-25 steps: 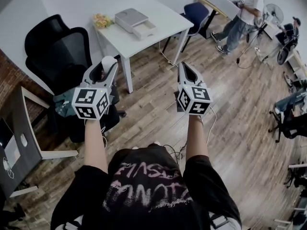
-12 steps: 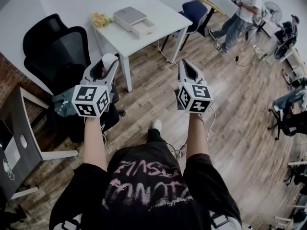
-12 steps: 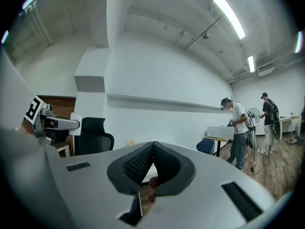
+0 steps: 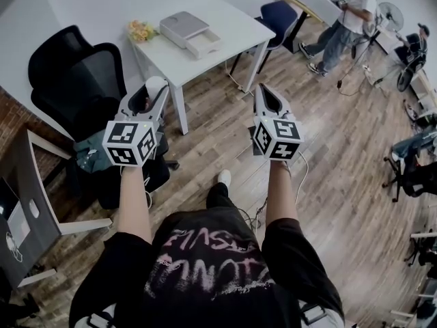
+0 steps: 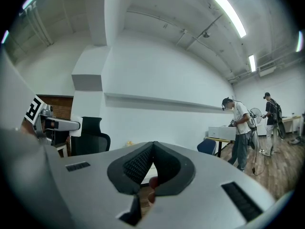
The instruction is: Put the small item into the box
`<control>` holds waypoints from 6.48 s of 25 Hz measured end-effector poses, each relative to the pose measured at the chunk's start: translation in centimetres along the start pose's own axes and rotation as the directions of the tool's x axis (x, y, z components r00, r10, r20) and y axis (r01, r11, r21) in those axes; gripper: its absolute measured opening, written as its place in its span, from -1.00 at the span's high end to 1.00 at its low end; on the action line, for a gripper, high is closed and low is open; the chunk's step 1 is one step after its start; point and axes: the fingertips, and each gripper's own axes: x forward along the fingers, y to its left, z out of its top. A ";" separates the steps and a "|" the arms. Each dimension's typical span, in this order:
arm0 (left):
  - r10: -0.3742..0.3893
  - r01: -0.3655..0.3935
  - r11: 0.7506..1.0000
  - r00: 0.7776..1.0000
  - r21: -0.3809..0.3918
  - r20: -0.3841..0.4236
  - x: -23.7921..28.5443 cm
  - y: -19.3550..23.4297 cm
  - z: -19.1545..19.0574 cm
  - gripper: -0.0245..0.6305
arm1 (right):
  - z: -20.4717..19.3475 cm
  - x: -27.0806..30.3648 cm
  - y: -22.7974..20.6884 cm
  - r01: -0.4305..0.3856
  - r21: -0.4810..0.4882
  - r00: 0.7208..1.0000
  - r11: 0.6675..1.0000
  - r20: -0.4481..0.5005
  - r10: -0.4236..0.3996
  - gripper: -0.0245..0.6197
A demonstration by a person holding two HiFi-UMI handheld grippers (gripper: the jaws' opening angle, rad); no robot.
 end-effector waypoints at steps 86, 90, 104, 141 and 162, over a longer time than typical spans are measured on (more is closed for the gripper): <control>0.166 -0.175 0.982 0.978 -0.069 -0.125 48.6 23.2 -3.7 0.38 | -1.9 55.3 -18.6 -0.197 0.041 0.975 0.980 -0.098 0.200 0.90; 0.185 -0.195 0.978 0.974 -0.068 -0.128 48.7 24.3 -3.8 0.38 | -1.7 56.7 -17.9 -0.220 0.047 0.970 0.974 -0.091 0.224 0.90; 0.335 -0.346 0.937 0.929 -0.052 -0.158 50.4 24.7 -3.5 0.38 | -1.1 62.2 -18.4 -0.382 0.056 0.919 0.922 -0.077 0.386 0.90; 0.446 -0.502 0.858 0.830 -0.104 -0.334 51.3 20.9 -11.2 0.38 | -5.5 65.4 -16.2 -0.600 0.091 0.782 0.795 -0.143 0.607 0.90; 0.268 -0.470 0.862 0.741 -0.191 -0.615 51.9 17.2 -23.5 0.38 | -12.7 64.5 -16.9 -0.587 0.142 0.751 0.797 -0.270 0.602 0.90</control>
